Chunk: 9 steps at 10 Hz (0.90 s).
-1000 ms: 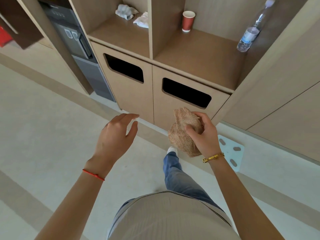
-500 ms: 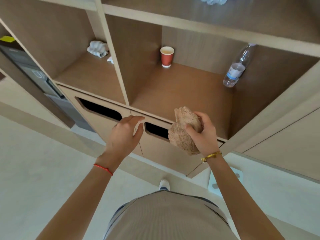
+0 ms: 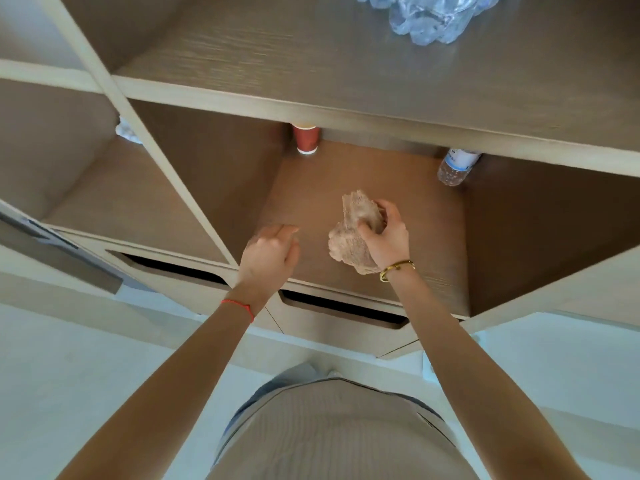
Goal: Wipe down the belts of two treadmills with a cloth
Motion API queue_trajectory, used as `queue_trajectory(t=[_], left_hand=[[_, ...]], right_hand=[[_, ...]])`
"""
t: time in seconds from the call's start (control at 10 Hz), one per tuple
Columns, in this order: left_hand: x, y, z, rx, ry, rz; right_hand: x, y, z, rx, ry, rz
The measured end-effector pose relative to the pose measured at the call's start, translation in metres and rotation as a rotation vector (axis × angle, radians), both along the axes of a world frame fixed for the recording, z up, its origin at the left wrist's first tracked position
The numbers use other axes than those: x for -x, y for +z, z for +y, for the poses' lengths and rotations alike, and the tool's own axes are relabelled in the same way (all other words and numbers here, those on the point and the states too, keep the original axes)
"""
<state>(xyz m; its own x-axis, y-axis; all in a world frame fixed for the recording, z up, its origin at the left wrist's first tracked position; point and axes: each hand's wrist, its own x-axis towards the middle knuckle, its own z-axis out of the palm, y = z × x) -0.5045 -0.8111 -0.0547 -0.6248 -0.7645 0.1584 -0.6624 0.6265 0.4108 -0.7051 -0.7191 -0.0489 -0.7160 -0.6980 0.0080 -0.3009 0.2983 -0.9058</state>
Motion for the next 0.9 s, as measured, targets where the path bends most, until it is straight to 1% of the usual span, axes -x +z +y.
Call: queue_trajectory(t=[0.1,0.3,0.4,0.5,0.6,0.7,0.8,0.9], left_hand=[[0.006,-0.011,-0.014,-0.012,-0.036,-0.032],[0.009,-0.031,-0.024,-0.037,-0.113,-0.084],[0.010,-0.039,-0.022,-0.054,-0.137,-0.124],[0.011,-0.044,-0.021,-0.040,-0.140,-0.129],[0.014,-0.053,-0.023,-0.017,-0.138,-0.102],[0.014,-0.053,-0.023,-0.025,-0.140,-0.123],[0.013,-0.052,-0.024,-0.049,-0.155,-0.112],[0.011,-0.041,-0.022,-0.050,-0.157,-0.080]], right_hand=[[0.007,-0.015,-0.001,-0.086,-0.057,0.034],[0.020,-0.039,0.012,-0.343,-0.046,0.203],[0.022,-0.047,0.018,-0.433,-0.039,0.295],[0.024,-0.050,0.022,-0.527,-0.058,0.426],[0.028,-0.051,0.026,-0.601,-0.056,0.479],[0.027,-0.049,0.034,-0.596,-0.062,0.477],[0.024,-0.045,0.046,-0.546,-0.073,0.478],[0.017,-0.036,0.061,-0.434,-0.070,0.522]])
